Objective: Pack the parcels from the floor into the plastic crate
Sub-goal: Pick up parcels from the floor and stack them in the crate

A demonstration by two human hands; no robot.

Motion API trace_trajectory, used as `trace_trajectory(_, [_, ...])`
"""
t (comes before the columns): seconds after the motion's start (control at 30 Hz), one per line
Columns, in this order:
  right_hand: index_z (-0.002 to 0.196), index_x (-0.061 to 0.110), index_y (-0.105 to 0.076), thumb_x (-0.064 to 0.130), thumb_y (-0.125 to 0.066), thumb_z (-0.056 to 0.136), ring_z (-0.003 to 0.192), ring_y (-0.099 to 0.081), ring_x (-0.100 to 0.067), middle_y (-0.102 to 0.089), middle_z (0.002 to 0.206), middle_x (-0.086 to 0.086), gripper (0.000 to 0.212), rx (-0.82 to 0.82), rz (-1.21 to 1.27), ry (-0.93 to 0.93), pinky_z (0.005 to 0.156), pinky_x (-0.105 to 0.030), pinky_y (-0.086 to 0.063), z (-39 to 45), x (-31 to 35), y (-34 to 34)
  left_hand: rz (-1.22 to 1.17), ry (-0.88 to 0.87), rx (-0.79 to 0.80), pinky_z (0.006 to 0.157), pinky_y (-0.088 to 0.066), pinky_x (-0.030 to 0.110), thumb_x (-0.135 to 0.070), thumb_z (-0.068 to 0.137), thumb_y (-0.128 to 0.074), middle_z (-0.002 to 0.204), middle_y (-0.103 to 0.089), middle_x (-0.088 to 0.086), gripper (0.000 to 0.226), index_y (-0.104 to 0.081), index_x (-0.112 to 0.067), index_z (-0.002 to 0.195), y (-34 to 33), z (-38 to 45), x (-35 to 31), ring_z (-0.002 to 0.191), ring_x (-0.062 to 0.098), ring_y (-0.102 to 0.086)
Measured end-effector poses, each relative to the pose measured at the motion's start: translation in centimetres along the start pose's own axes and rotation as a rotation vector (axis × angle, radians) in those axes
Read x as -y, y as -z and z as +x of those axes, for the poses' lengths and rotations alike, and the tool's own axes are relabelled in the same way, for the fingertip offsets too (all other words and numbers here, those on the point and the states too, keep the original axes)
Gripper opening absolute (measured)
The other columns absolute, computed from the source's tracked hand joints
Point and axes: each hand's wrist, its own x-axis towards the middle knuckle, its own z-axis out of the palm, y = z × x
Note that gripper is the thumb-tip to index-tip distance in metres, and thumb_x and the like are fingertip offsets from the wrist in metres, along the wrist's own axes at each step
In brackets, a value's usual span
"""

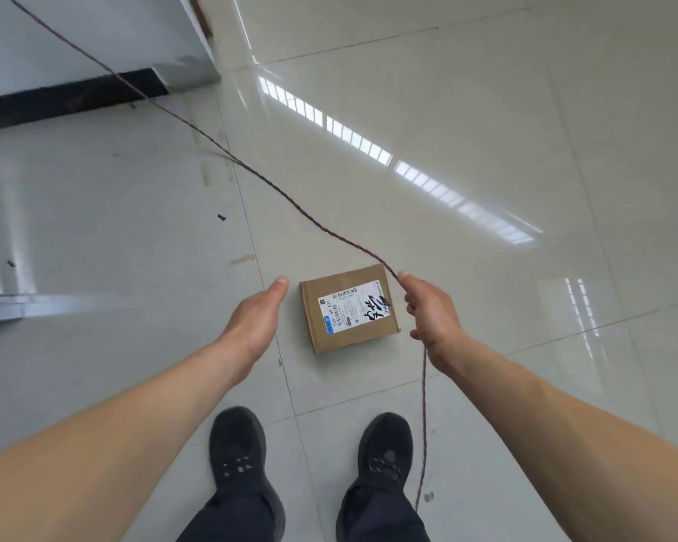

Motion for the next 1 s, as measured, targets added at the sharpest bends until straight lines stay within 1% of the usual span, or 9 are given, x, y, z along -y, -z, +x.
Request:
trace_trajectory(0.17, [0.08,0.023,-0.064,0.041,-0.057,0.099,0.081,-0.056,-0.005,-0.062,0.085,0.011,0.028,-0.006,-0.054,0.007,0.084,-0.037,-0.044,8.4,-5.0,-2.2,-0.045,0.041,0.001,0.111,-0.033,0.05,-0.067,0.094,-0.034,0.143,-0.045,-0.005,0.065,-0.048,-0.025,0.141,-4.3,8.8,3.0,0.135,0.025,-0.041])
trace_trajectory(0.27, [0.077,0.02,-0.067,0.043,-0.058,0.094,0.075,-0.058,-0.013,-0.066,0.077,0.01,0.03,-0.014,-0.072,0.031,0.072,-0.034,-0.043,11.7,-6.9,-3.3,-0.086,0.041,-0.005,0.099,-0.037,0.041,-0.059,0.099,-0.033,0.106,-0.051,-0.009,0.036,-0.056,-0.032,0.101,-6.3,12.0,4.1,0.111,0.022,-0.047])
trace_trajectory(0.33, [0.077,0.021,-0.067,0.049,-0.057,0.086,0.074,-0.062,-0.017,-0.07,0.076,0.006,0.031,-0.012,-0.07,0.041,0.07,-0.033,-0.042,13.3,-7.8,-3.6,-0.111,0.017,-0.013,0.09,-0.036,0.037,-0.056,0.101,-0.031,0.087,-0.049,-0.015,0.037,-0.05,-0.03,0.082,-7.4,13.2,4.5,0.092,0.014,-0.05])
trace_trajectory(0.4, [0.079,0.018,-0.068,0.053,-0.056,0.082,0.079,-0.069,-0.022,-0.075,0.08,0.004,0.037,-0.007,-0.075,0.041,0.074,-0.036,-0.047,14.4,-8.2,-3.8,-0.152,0.013,0.023,0.084,-0.036,0.035,-0.06,0.099,-0.03,0.089,-0.06,-0.015,0.041,-0.058,-0.032,0.086,-8.2,14.7,5.3,0.084,0.005,-0.054])
trace_trajectory(0.47, [0.084,0.017,-0.071,0.057,-0.056,0.081,0.088,-0.073,-0.024,-0.078,0.086,0.002,0.043,0.002,-0.078,0.023,0.084,-0.039,-0.052,15.1,-8.3,-4.0,-0.212,0.027,0.07,0.078,-0.042,0.035,-0.069,0.093,-0.031,0.103,-0.07,-0.011,0.05,-0.063,-0.035,0.109,-8.9,15.6,5.8,0.096,0.01,-0.063])
trace_trajectory(0.57, [0.083,0.019,-0.069,0.048,-0.057,0.095,0.082,-0.07,-0.02,-0.077,0.082,0.003,0.034,0.003,-0.071,0.031,0.08,-0.036,-0.049,15.2,-8.1,-4.4,-0.321,0.056,0.105,0.086,-0.052,0.039,-0.069,0.091,-0.035,0.11,-0.072,-0.011,0.051,-0.058,-0.038,0.124,-9.0,15.7,5.8,0.104,0.017,-0.067])
trace_trajectory(0.63, [0.086,0.02,-0.069,0.045,-0.055,0.098,0.082,-0.067,-0.018,-0.075,0.085,0.004,0.031,-0.019,-0.067,0.062,0.076,-0.034,-0.047,14.3,-7.4,-4.3,-0.336,0.043,0.108,0.087,-0.054,0.039,-0.061,0.096,-0.034,0.106,-0.074,-0.009,0.044,-0.06,-0.035,0.121,-8.4,14.1,4.9,0.101,0.017,-0.069])
trace_trajectory(0.73, [0.092,0.024,-0.073,0.054,-0.055,0.092,0.093,-0.069,-0.019,-0.076,0.094,0.005,0.035,-0.029,-0.076,0.083,0.087,-0.037,-0.049,11.0,-5.3,-4.0,-0.32,0.0,0.074,0.079,-0.054,0.035,-0.052,0.097,-0.035,0.102,-0.074,-0.008,0.038,-0.062,-0.033,0.116,-6.4,10.0,3.3,0.097,0.015,-0.069])
trace_trajectory(1.0, [0.09,0.022,-0.073,0.053,-0.052,0.097,0.097,-0.07,-0.021,-0.076,0.092,0.006,0.038,0.001,-0.132,0.207,0.089,-0.038,-0.05,-5.4,4.7,-3.2,-0.361,-0.07,0.006,0.064,-0.05,0.029,-0.054,0.095,-0.035,0.096,-0.075,-0.009,0.04,-0.066,-0.032,0.111,3.3,-8.0,-1.9,0.086,0.013,-0.069])
